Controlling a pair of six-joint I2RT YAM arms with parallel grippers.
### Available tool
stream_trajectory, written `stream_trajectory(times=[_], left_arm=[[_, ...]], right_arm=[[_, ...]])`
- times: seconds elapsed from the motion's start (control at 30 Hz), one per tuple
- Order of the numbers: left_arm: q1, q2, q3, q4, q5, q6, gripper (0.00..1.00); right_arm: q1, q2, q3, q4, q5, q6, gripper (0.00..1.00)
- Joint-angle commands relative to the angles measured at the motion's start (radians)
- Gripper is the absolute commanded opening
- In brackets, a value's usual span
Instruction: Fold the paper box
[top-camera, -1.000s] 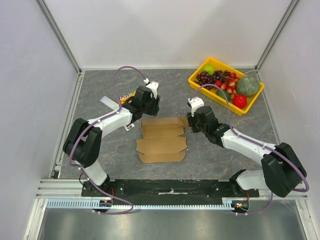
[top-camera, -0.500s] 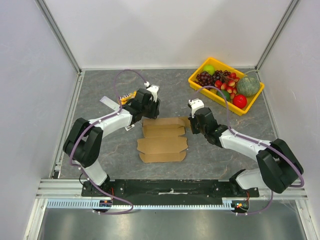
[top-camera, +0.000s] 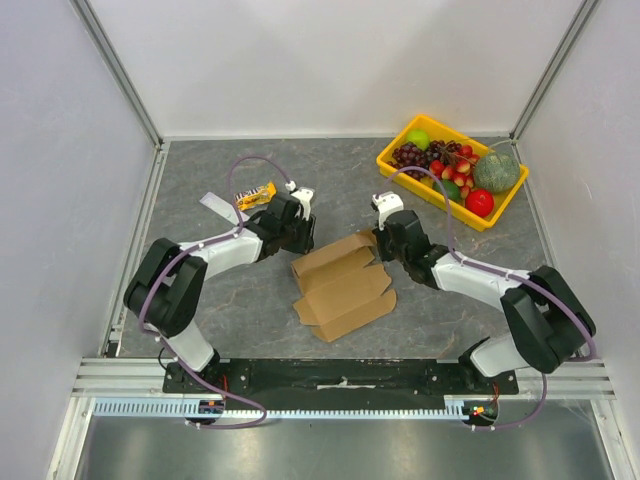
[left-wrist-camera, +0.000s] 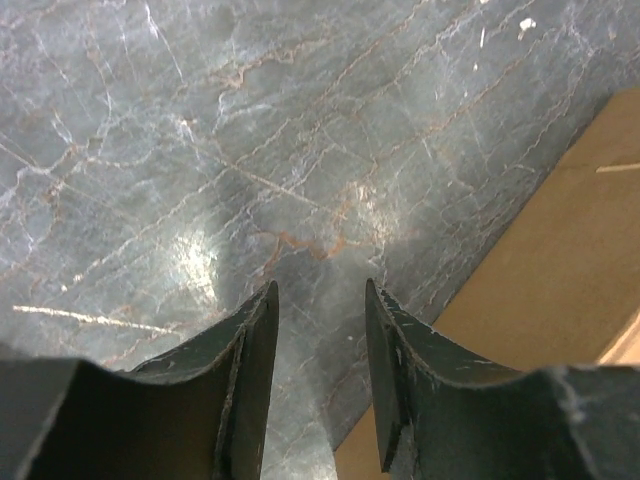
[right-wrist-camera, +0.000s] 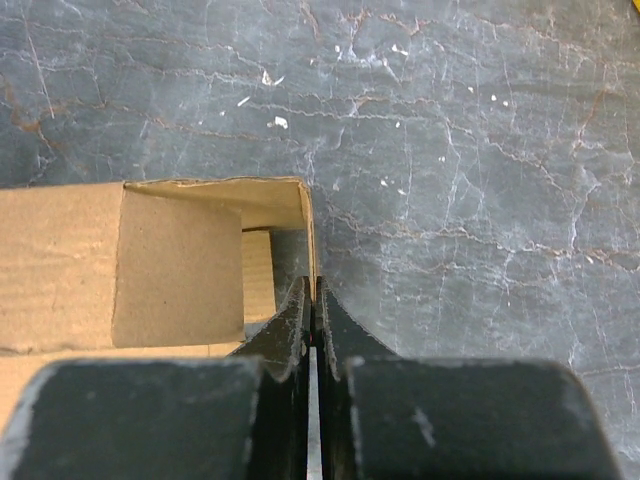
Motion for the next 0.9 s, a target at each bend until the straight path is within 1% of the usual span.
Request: stream_trajectory(times=[0.0,0.07,0.1,0.17,0.27,0.3,0.33,0.4,0.5,0.57,0.63,0.73,0.8,0.87], left_arm=[[0.000,-0.079,-0.034,0.037,-0.002,-0.044,0.46],[0.000,-0.094,-0.037,0.027,-0.036,-0.048,0.46],[0.000,-0.099,-0.036,0.015,-0.042,-0.051,0.47],[0.000,-0.118,-0.031,-0.002,-0.101,-0.055,0.47],[0.000,-0.172,-0.020,-0.028,-0.160,-0.069,0.49],[0.000,-0.191,-0.016,-0.035,-0.177,-0.071,0.49],[0.000,-0.217,-0.011,-0.042,-0.188,-0.074,0.50],[0.000,-0.267,-0.007,-0.049,-0.197,-0.075,0.51],[-0.002,-0.347,-0.013,-0.048,-0.190,-0.087,0.52],[-0.007,-0.396,-0.025,-0.039,-0.159,-0.087,0.52],[-0.014,-0.442,-0.057,0.004,-0.100,-0.092,0.52],[-0.054,-0.493,-0.114,0.044,-0.059,-0.087,0.49],[-0.095,-0.505,-0.135,0.052,-0.073,-0.074,0.45],[-0.123,-0.498,-0.151,0.052,-0.079,-0.063,0.39]], right_arm=[[-0.005,0.031,0.067,0.037,-0.001,-0.024,0.04],[-0.004,0.026,0.065,0.031,-0.007,-0.024,0.08],[-0.005,0.020,0.064,0.029,-0.006,-0.024,0.13],[-0.005,0.003,0.054,0.019,-0.001,-0.027,0.21],[-0.004,-0.040,0.038,-0.001,0.017,-0.034,0.36],[-0.004,-0.061,0.033,-0.012,0.026,-0.034,0.39],[-0.005,-0.079,0.028,-0.020,0.033,-0.035,0.42],[-0.004,-0.125,0.022,-0.035,0.037,-0.034,0.45],[-0.005,-0.193,0.030,-0.069,0.028,-0.014,0.47],[-0.004,-0.230,0.039,-0.087,-0.001,0.009,0.46],[-0.004,-0.261,0.042,-0.084,-0.051,0.040,0.44],[-0.004,-0.281,0.033,-0.035,-0.144,0.090,0.39],[-0.004,-0.270,0.024,0.004,-0.165,0.121,0.31],[-0.004,-0.245,0.024,0.031,-0.150,0.143,0.23]])
